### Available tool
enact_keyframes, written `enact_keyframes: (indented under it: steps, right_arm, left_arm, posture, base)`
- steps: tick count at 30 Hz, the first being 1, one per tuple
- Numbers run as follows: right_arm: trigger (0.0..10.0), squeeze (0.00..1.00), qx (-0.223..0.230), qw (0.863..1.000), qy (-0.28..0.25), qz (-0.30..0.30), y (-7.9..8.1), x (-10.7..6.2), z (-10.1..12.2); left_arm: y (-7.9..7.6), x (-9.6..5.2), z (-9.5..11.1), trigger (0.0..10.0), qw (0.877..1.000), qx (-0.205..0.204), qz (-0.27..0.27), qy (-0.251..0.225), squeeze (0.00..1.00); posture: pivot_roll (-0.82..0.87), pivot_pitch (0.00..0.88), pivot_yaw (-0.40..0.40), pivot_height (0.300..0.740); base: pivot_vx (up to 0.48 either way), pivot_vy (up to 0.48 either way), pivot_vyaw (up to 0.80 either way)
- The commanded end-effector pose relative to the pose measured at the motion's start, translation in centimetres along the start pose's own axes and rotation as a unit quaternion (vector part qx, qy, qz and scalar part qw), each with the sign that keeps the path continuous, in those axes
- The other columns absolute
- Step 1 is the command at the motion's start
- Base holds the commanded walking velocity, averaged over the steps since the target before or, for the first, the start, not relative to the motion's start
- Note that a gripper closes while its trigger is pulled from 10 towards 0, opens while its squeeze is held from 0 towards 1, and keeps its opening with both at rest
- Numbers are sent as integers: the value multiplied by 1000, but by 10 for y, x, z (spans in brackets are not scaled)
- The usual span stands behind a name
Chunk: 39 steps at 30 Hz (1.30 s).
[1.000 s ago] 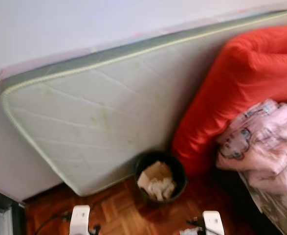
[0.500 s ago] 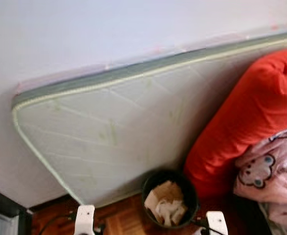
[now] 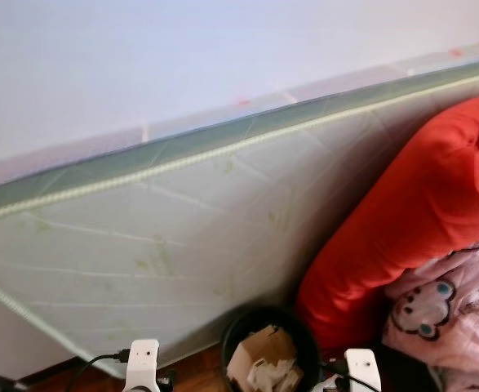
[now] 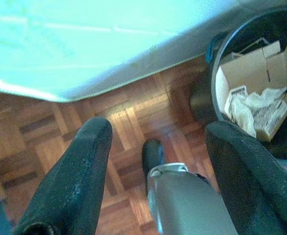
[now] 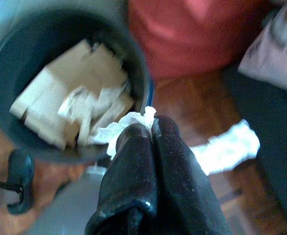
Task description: Clean up the room
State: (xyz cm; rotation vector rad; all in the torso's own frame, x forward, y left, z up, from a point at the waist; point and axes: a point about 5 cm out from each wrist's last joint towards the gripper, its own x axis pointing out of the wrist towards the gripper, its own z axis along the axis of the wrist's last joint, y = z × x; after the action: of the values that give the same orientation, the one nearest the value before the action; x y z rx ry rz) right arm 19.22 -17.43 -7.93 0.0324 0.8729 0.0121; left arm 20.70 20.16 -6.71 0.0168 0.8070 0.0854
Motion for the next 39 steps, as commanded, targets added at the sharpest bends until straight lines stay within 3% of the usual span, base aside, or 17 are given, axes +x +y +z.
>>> enact_keyframes:
  steps: [1,7,9,10,15,16,19,23,31,39]
  right_arm:
    - [10000,0,9,1000,-4,13,7,0,-1]
    - [10000,0,1,999,-41,26,14,5,21]
    - [10000,0,-1,997,-73,38,18,8,43]
    - [10000,0,-1,997,-73,38,18,8,43]
    - [10000,0,-7,990,-123,61,29,11,81]
    - [10000,0,-7,990,-123,61,29,11,81]
    - [10000,0,-11,988,-138,69,33,11,95]
    - [10000,0,-18,985,-154,72,40,12,112]
    - [10000,0,-16,985,-160,65,39,12,115]
    - [10000,0,-14,986,-164,26,27,11,113]
  left_arm:
    - [3,-3,-10,10000,1000,-3,2,12,0]
    - [2,-2,-7,10000,1000,-7,0,3,0]
    - [1,-1,-1,10000,1000,-11,0,-16,0]
    - [1,-1,-1,10000,1000,-11,0,-16,0]
    - [-9,6,54,10000,993,-29,-15,-117,0]
    - [-9,6,54,10000,993,-29,-15,-117,0]
    - [-17,7,91,10000,981,-33,-27,-187,0]
    - [-26,4,111,10000,971,-34,-41,-234,0]
    - [-28,4,103,10000,971,-34,-45,-231,0]
    - [-30,3,101,10000,970,-34,-51,-233,0]
  posture:
    - [35,114,-50,740]
    - [36,120,-51,740]
    - [32,132,-52,740]
    - [32,132,-52,740]
    - [56,162,-68,740]
    - [56,162,-68,740]
    - [71,176,-78,740]
    - [84,185,-79,740]
    - [92,190,-81,740]
    - [100,195,-78,740]
  base:
    - [0,0,0]
    - [0,0,0]
    - [0,0,0]
    - [0,0,0]
    - [0,0,0]
    - [0,0,0]
    - [0,0,0]
    - [0,0,0]
    - [0,0,0]
    - [0,0,0]
